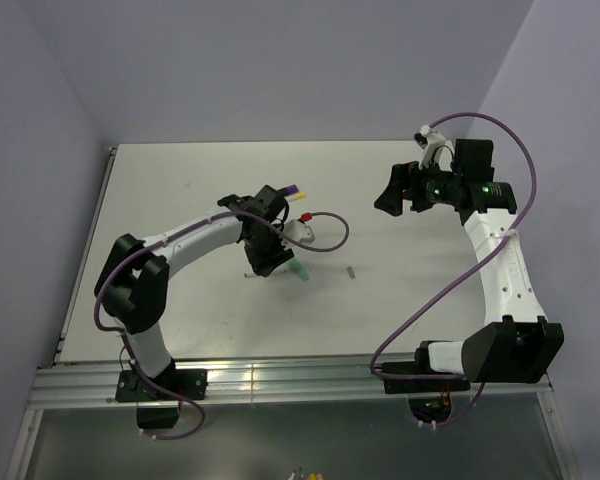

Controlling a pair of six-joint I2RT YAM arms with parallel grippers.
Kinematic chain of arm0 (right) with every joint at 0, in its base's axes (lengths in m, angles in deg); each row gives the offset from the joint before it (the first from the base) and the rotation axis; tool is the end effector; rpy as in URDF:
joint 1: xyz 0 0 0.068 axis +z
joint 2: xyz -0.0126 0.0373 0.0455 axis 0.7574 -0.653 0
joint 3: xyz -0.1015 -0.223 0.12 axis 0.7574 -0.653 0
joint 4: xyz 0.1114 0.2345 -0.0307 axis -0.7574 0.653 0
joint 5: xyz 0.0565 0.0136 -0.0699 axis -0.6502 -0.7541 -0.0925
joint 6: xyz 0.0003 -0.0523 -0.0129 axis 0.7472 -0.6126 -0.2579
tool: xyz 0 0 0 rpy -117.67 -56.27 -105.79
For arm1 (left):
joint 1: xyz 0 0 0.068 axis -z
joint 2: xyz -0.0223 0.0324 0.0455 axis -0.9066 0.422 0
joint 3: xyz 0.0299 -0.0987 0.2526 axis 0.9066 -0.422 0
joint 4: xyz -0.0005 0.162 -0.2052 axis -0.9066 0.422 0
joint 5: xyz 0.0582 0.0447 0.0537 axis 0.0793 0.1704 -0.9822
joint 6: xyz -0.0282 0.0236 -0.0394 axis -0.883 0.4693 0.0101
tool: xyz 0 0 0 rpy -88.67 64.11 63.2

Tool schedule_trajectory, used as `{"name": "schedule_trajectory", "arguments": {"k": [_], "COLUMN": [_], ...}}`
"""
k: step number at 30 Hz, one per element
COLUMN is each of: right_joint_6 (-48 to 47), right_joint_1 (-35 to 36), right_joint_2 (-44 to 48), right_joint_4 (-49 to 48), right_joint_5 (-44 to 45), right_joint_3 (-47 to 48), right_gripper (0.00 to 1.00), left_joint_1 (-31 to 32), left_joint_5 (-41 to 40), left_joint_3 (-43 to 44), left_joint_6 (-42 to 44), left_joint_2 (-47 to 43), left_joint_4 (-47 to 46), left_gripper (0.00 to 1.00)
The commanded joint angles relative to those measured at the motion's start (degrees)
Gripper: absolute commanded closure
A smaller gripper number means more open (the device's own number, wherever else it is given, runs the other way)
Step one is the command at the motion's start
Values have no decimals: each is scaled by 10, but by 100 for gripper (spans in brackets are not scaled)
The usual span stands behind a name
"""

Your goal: Insert the pens into the pen caps

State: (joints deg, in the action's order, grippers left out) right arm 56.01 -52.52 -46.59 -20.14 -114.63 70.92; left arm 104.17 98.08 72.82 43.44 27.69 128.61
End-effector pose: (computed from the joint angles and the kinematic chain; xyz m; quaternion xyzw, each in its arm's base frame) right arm 0.2647 0.0075 0.3766 -0.1842 0.8454 0.2639 0.4263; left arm 0.2677 -0.2266 0.2281 0.5589 0.8099 -0.1098 0.1404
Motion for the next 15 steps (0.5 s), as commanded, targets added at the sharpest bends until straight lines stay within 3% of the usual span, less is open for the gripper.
{"name": "schedule_trajectory", "arguments": {"k": [1,15], "right_joint_6": [-14,-21], "right_joint_1": [-9,-25], "right_joint_2": [3,-11], "right_joint_4": [8,19], "right_joint_5": [4,-4], "right_joint_3": [-3,2], "right_gripper": [0,0], "left_joint_1": [10,31], "left_joint_5": [3,-24], "left_joint_3": [-7,13], "left_joint_6": [-9,-3], "left_joint_2": [26,124], "left_joint_4": [-32,-62], "left_gripper": [49,56]}}
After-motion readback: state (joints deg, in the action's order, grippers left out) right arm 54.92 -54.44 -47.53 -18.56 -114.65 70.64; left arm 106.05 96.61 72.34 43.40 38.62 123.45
